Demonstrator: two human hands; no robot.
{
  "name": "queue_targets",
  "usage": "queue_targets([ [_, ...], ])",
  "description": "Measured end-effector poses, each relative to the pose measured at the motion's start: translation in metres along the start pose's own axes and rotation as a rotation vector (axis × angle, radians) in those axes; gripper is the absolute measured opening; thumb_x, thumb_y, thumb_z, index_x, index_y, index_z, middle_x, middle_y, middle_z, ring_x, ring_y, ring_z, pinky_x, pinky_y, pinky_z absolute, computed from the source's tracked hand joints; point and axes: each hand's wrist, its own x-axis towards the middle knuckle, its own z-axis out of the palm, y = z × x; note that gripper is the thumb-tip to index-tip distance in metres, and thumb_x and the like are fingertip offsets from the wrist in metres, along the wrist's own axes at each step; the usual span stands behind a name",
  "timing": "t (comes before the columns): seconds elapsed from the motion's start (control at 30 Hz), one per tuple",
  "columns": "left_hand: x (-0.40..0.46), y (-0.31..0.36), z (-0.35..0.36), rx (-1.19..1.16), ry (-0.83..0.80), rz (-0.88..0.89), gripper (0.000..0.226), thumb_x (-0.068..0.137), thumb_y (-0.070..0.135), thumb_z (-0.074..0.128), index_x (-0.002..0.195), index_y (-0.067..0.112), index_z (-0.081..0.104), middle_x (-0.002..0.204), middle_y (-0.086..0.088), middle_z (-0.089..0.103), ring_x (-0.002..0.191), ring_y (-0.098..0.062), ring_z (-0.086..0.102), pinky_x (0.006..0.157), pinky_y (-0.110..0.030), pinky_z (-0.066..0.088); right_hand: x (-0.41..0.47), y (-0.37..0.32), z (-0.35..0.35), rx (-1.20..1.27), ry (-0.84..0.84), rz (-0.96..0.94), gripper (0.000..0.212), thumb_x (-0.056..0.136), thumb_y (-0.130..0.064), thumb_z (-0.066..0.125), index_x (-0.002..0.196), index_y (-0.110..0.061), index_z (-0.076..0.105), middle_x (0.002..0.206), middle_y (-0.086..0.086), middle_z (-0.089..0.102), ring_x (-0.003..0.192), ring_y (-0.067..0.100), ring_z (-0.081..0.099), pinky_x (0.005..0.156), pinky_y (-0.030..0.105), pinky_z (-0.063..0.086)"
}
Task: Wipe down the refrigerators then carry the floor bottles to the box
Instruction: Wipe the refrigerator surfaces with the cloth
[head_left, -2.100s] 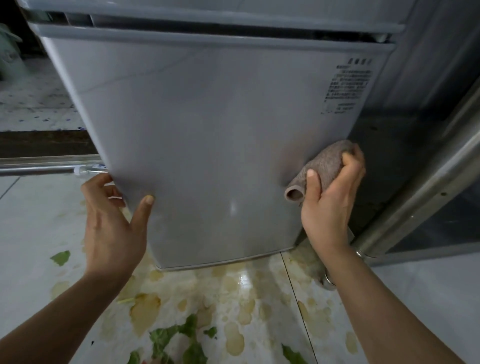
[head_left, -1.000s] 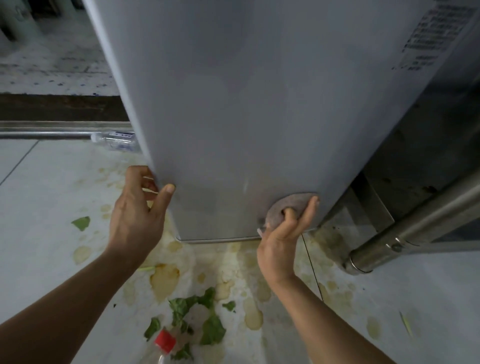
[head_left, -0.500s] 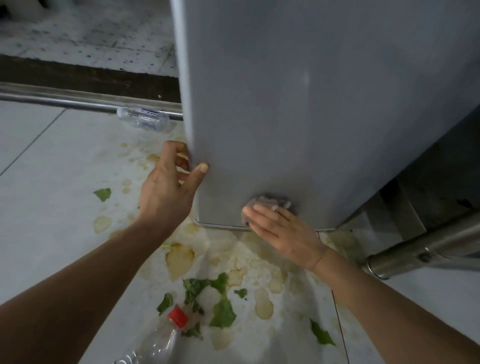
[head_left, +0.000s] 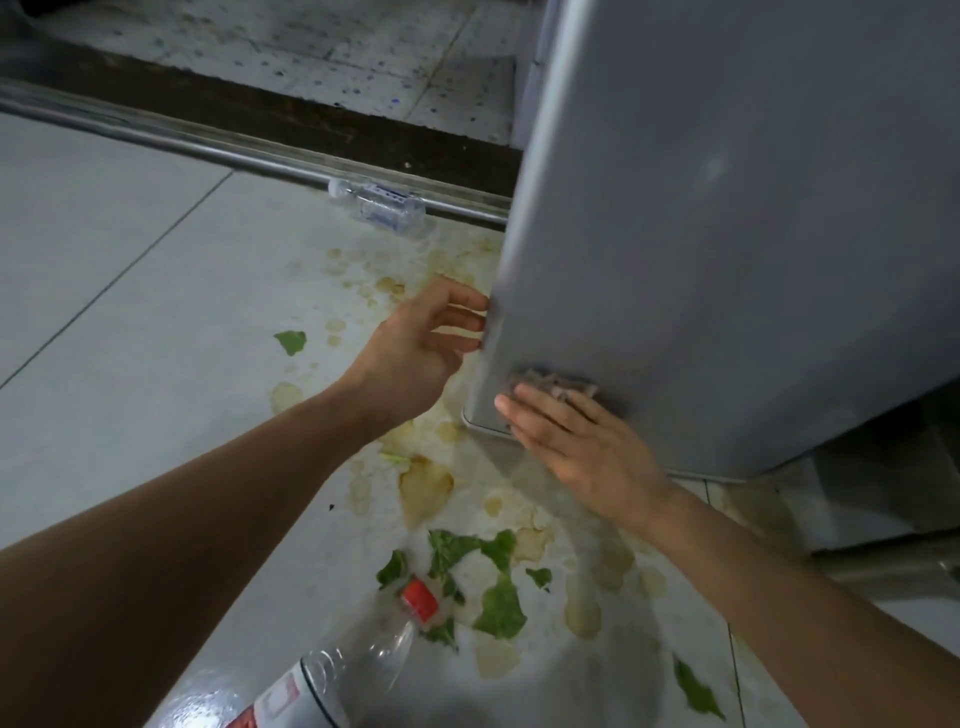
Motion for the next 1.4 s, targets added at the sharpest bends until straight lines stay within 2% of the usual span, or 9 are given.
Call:
queue_targets([
  [0.1,-0.002,-0.004,-0.009,0.166,-0.016,0.012,0.050,0.082,-0.015,0.045,0.110,0.026,0.051,0.118,0.002,0.057,0.106,-0.012,0.059,0.089,-0.025,0.051,0.011,-0.009,-0.007,-0.004,-0.081,0.020,0.046,0.078,-0.005,0.071,0.123,-0.014,0.064,0.142,-0.002,0.049,0.131,0.017,0.044,0.105,0.036,0.043],
  [0.2,-0.004,-0.009,-0.021,0.259,0.054,-0.026,0.046,0.083,-0.010,0.045,0.112,0.025,0.050,0.117,0.004,0.056,0.103,-0.013,0.059,0.084,-0.027,0.051,0.038,0.013,-0.036,0.041,0.143,0.153,0.030,0.097,-0.002,0.048,0.120,-0.009,0.065,0.144,0.007,0.046,0.136,0.025,0.039,0.108,0.042,0.036],
  [0.4,-0.006,-0.021,-0.040,0.318,0.110,-0.111,0.043,0.085,-0.006,0.044,0.117,0.022,0.050,0.115,0.003,0.056,0.100,-0.015,0.059,0.075,-0.028,0.050,0.104,0.035,-0.074,-0.003,0.431,0.294,0.027,0.099,-0.009,0.046,0.104,-0.003,0.071,0.137,0.013,0.052,0.129,0.031,0.038,0.109,0.048,0.030],
  [0.7,-0.012,-0.041,-0.036,0.407,0.036,-0.160,0.046,0.083,-0.008,0.042,0.118,0.021,0.050,0.118,0.004,0.056,0.104,-0.014,0.057,0.081,-0.025,0.046,0.084,-0.006,-0.002,-0.164,0.102,0.009,0.035,0.092,-0.006,0.036,0.088,-0.012,0.070,0.113,0.010,0.068,0.114,0.028,0.061,0.104,0.040,0.034],
  [0.9,-0.017,-0.044,-0.030,0.404,0.007,-0.150,0.048,0.081,-0.010,0.043,0.118,0.020,0.050,0.118,0.003,0.056,0.099,-0.012,0.059,0.080,-0.025,0.047,0.070,-0.054,0.033,-0.170,-0.327,-0.136,0.041,0.086,-0.023,0.042,0.117,-0.018,0.068,0.129,0.005,0.061,0.126,0.025,0.052,0.112,0.036,0.030],
  [1.0,-0.017,-0.045,-0.021,0.406,-0.004,-0.137,0.048,0.080,-0.011,0.043,0.117,0.020,0.050,0.116,0.003,0.057,0.096,-0.012,0.061,0.079,-0.025,0.048,0.064,-0.050,0.033,-0.183,-0.325,-0.147,0.046,0.092,-0.025,0.039,0.134,-0.017,0.053,0.146,0.001,0.045,0.139,0.021,0.035,0.116,0.034,0.017],
  [1.1,-0.014,-0.046,-0.009,0.416,-0.018,-0.125,0.048,0.082,-0.009,0.044,0.118,0.021,0.049,0.115,0.004,0.057,0.099,-0.014,0.059,0.079,-0.026,0.048,0.023,-0.025,0.024,-0.171,-0.205,-0.115,0.052,0.085,-0.014,0.056,0.136,-0.015,0.052,0.150,-0.001,0.037,0.139,0.016,0.034,0.114,0.035,0.027],
  [1.3,-0.006,-0.044,0.015,0.394,-0.038,-0.112,0.051,0.084,-0.005,0.049,0.123,0.028,0.044,0.112,0.009,0.056,0.097,-0.012,0.058,0.080,-0.026,0.049,-0.082,0.023,0.008,-0.312,-0.268,-0.059,0.064,0.090,0.003,0.022,0.151,-0.016,0.021,0.160,-0.002,0.006,0.146,0.018,0.011,0.117,0.039,0.015],
  [1.4,0.000,-0.040,0.020,0.366,-0.017,-0.089,0.042,0.084,-0.005,0.051,0.110,0.028,0.047,0.106,0.010,0.059,0.095,-0.011,0.061,0.080,-0.026,0.052,-0.081,0.026,0.010,-0.303,-0.263,-0.075,0.062,0.090,0.002,0.027,0.150,-0.013,0.024,0.161,0.002,0.005,0.147,0.021,0.006,0.119,0.042,0.009],
])
